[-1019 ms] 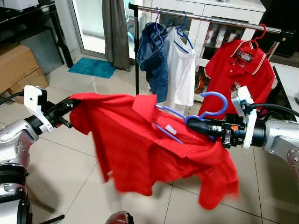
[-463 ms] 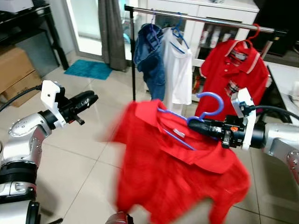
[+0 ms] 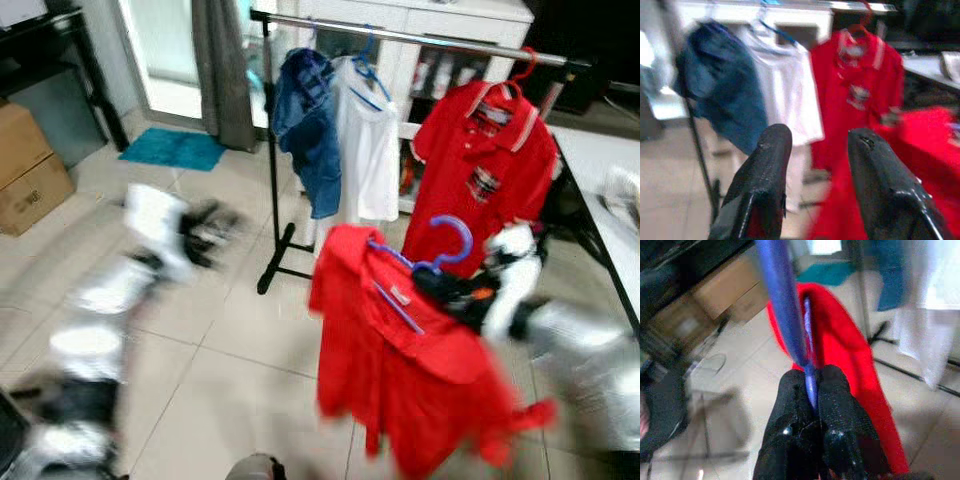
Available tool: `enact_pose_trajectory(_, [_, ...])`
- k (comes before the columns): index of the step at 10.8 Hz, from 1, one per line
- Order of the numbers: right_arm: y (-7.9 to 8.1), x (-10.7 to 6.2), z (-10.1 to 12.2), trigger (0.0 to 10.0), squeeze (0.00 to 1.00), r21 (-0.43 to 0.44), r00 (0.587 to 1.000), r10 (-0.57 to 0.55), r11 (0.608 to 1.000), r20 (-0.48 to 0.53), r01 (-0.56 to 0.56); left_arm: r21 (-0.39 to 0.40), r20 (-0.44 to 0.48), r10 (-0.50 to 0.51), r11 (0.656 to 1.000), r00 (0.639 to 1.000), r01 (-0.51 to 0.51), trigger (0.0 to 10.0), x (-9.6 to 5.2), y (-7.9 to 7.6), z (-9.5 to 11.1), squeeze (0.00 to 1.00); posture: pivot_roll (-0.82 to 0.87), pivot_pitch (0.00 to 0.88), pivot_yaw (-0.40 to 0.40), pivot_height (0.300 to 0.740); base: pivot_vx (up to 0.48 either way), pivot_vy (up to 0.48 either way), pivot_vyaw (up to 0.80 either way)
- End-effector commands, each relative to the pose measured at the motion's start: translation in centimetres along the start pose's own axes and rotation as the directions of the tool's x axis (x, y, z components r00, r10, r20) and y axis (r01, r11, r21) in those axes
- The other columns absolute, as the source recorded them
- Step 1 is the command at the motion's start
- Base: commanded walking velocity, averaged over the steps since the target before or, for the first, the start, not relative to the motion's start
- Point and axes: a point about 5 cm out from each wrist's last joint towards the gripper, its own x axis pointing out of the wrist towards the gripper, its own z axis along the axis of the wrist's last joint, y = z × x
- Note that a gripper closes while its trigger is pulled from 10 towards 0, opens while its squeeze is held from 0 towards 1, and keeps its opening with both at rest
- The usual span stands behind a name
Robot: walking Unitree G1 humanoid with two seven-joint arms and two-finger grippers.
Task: Hang hanger
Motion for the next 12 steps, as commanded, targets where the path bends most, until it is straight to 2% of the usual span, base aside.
enact_pose_trajectory(1, [-1.1, -0.1, -0.3, 10.0, 0.0, 0.05, 0.982, -0.175, 0.984, 0.065, 0.172, 0.038, -0.04, 0.038, 0.999, 0.998, -0.037, 10.0, 0.6, -1.1, -0.4, 0.0, -0.04, 0.0, 0.042, 0.74, 0.0, 0.0, 0.0])
enact_pose_trajectory(2, [-1.6, -0.1, -1.6, 10.0, 0.0, 0.087, 0.952, -0.296, 0.953, 0.073, 0.29, 0.031, -0.062, 0.081, 0.996, 0.995, -0.079, 10.0, 0.9, -1.9, -1.3, 0.0, -0.03, 0.0, 0.034, 0.74, 0.0, 0.0, 0.0])
enact_pose_trajectory(3, [-2.9, -0.6, -2.9, 10.0, 0.0, 0.072, 0.874, -0.482, 0.876, 0.059, 0.478, 0.003, -0.072, 0.099, 0.995, 0.992, -0.099, 10.0, 1.0, -2.9, -1.7, 0.0, -0.03, 0.0, 0.033, 0.74, 0.0, 0.0, 0.0])
enact_pose_trajectory(4, [-3.4, -0.8, -4.2, 10.0, 0.0, 0.085, 0.837, -0.548, 0.833, -0.003, 0.546, 0.044, -0.079, 0.12, 0.992, 0.99, -0.117, 10.0, 1.3, -3.5, -1.9, 0.0, -0.03, 0.0, 0.048, 0.74, 0.0, 0.0, 0.0])
enact_pose_trajectory(6, [-2.6, -0.1, -4.6, 10.0, 0.0, -0.049, 0.812, -0.583, 0.812, -0.033, 0.581, 0.056, -0.106, 0.133, 0.99, 0.985, -0.127, 10.0, 1.9, -4.5, -1.9, 0.0, -0.04, 0.0, 0.059, 0.74, 0.0, 0.0, 0.0])
enact_pose_trajectory(7, [-2.3, 0.4, -5.0, 10.0, 0.0, -0.041, 0.789, -0.614, 0.789, -0.014, 0.613, 0.072, -0.117, 0.189, 0.981, 0.975, -0.181, 10.0, 1.6, -4.1, -2.1, 0.0, -0.02, 0.0, 0.042, 0.74, 0.0, 0.0, 0.0])
enact_pose_trajectory(8, [-2.1, 0.8, -5.1, 10.0, 0.0, 0.029, 0.787, -0.617, 0.787, -0.002, 0.617, 0.079, -0.113, 0.212, 0.976, 0.971, -0.204, 10.0, 1.5, -3.9, -1.8, 0.0, 0.0, 0.0, 0.028, 0.74, 0.0, 0.0, 0.0])
enact_pose_trajectory(9, [-1.6, 1.2, -4.7, 10.0, 0.0, 0.082, 0.805, -0.592, 0.804, 0.019, 0.589, 0.102, -0.123, 0.228, 0.971, 0.966, -0.216, 10.0, 1.4, -3.7, -1.8, 0.0, 0.0, 0.0, 0.044, 0.74, 0.0, 0.0, 0.0])
enact_pose_trajectory(11, [-1.4, 1.0, -4.0, 10.0, 0.0, 0.08, 0.806, -0.588, 0.808, 0.062, 0.584, 0.069, -0.127, 0.231, 0.972, 0.965, -0.224, 10.0, 1.1, -3.9, -2.2, 0.0, -0.02, 0.0, 0.042, 0.74, 0.0, 0.0, 0.0])
enact_pose_trajectory(12, [-1.9, 1.0, -3.9, 10.0, 0.0, 0.085, 0.797, -0.601, 0.798, 0.057, 0.596, 0.052, -0.116, 0.244, 0.97, 0.963, -0.239, 10.0, 1.3, -4.0, -2.0, 0.0, -0.01, 0.0, 0.025, 0.74, 0.0, 0.0, 0.0])
